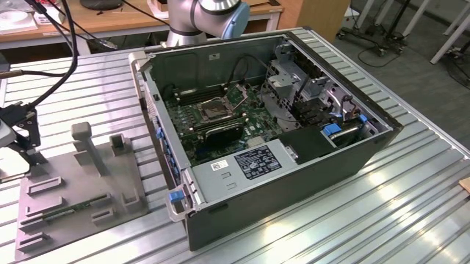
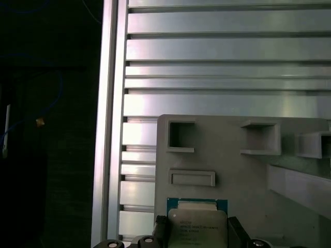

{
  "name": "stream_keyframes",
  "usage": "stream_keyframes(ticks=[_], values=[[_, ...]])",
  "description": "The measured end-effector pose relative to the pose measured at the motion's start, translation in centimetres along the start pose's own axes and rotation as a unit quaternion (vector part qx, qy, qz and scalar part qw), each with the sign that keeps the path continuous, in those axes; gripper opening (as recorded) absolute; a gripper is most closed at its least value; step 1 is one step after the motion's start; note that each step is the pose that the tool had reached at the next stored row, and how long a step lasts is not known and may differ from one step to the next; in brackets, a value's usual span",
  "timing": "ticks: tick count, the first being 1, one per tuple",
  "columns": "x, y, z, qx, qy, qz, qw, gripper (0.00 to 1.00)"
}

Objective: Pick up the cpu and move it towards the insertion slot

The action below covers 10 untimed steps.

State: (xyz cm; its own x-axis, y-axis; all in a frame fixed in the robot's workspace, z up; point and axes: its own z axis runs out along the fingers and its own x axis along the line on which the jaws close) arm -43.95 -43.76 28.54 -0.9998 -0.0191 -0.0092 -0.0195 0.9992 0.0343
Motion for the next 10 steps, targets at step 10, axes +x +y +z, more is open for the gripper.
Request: stream_keyframes(ticks=[10], values=[[0.0, 0.01, -0.23, 0.0001, 0.0002, 0.0, 1.0, 0.54]])
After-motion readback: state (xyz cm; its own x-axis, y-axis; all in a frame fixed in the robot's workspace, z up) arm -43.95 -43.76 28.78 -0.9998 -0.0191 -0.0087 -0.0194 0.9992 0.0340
